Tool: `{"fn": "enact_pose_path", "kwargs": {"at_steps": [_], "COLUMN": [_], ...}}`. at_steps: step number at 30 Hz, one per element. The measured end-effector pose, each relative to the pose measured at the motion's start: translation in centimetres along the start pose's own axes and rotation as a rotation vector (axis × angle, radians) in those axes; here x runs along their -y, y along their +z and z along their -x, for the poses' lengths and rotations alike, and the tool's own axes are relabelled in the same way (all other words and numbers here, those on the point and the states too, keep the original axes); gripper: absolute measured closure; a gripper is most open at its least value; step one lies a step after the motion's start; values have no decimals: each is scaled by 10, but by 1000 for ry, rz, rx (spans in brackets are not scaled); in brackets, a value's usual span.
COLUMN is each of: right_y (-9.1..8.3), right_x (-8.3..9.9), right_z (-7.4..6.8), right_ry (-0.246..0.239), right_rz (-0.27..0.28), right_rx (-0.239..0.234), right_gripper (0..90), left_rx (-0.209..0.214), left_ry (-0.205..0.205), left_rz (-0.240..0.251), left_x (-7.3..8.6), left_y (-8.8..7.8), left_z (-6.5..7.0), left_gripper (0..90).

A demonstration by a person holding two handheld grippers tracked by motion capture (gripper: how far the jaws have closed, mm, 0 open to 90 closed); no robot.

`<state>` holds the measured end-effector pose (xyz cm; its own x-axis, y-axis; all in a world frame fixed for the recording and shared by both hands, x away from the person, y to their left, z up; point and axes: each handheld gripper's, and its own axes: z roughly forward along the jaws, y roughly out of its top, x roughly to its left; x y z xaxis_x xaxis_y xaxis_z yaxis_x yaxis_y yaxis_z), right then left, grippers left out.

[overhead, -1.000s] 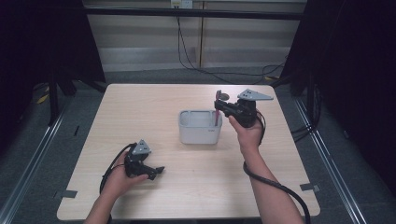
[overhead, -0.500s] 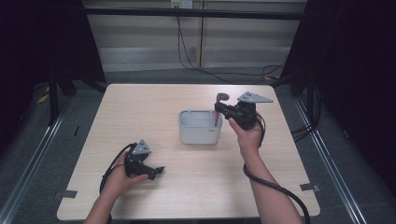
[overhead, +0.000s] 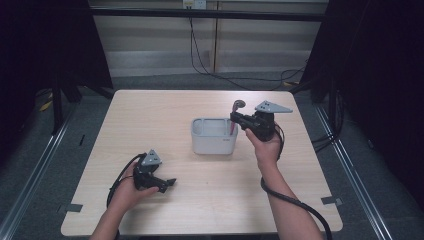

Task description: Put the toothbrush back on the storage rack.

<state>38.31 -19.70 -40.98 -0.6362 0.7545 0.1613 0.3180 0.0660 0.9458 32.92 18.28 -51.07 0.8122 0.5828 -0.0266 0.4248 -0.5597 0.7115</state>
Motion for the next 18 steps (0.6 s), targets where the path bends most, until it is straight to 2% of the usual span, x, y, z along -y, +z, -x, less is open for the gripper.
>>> {"fn": "enact_pose_path", "kwargs": {"at_steps": [18], "right_y": [-1], "right_x": [6], "right_z": [1], "right_ry": [-3], "right_rz": [-1], "right_rx": [3], "right_gripper": [852], "left_rx": [0], "left_ry": [0], "left_rz": [-2], "left_x": [0], "left_y": [0], "left_z": [0], "left_gripper": [54]}}
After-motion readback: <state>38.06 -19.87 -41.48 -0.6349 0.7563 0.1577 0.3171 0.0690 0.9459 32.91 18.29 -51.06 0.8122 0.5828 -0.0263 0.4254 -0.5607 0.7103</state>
